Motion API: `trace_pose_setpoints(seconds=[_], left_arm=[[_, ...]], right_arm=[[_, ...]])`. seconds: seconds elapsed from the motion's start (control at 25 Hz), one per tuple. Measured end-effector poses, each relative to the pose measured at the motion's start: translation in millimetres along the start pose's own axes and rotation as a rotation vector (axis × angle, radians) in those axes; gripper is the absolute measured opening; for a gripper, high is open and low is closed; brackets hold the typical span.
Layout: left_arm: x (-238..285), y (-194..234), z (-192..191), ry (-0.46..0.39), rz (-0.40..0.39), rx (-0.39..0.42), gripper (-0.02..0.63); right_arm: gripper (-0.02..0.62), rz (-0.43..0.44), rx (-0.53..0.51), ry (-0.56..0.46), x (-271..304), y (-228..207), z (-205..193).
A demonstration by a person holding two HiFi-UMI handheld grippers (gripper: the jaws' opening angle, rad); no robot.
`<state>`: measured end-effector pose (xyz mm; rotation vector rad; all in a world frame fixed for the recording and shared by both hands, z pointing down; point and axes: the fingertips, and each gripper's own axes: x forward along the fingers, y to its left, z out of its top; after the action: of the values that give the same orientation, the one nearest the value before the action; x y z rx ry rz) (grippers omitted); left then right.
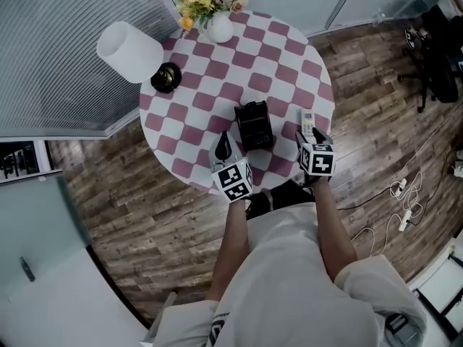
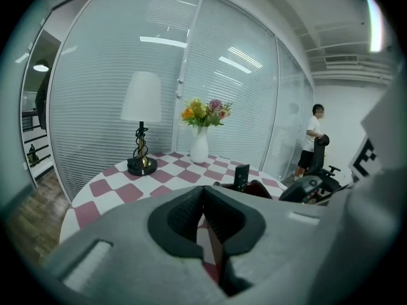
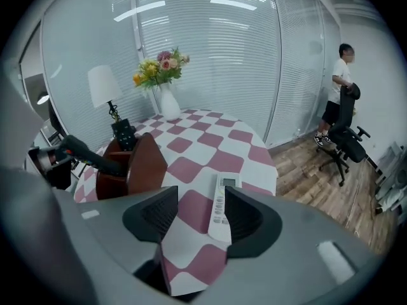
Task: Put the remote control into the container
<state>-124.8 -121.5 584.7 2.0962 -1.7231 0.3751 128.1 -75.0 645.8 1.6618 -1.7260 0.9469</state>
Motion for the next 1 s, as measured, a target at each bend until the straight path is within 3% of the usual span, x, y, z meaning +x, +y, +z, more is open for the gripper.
trace_pose_setpoints(seconds=[0.32, 0.52, 0.64, 0.88, 1.0], left_arm=[[45.0, 17.6, -1.1, 0.057, 0.052, 0.018, 0.005], [58.3, 40.5, -0.3, 0.068, 0.151, 0.019, 0.005], [60.2, 47.3, -3.2, 0.087, 0.179, 0.019, 0.005], [59.1, 34.7, -3.5, 0.079, 0.125, 0.041, 0.005], [50.4, 29.3, -3.3, 0.056, 0.078, 0.062, 0.005]], right_arm=[[0.241, -0.057, 0.037, 0.164, 55.3, -48.8, 0.4], [0.289, 0.009, 0.024, 0.308, 88.4, -51.7, -4.7], [0.298, -0.002, 0.007, 0.353, 101.2, -54.7, -7.3], [0.259, -0.031, -0.064, 0.316, 100.0, -52.0, -6.0], [0.258, -0.040, -0.123, 0.190, 82.2, -36.4, 2.9]])
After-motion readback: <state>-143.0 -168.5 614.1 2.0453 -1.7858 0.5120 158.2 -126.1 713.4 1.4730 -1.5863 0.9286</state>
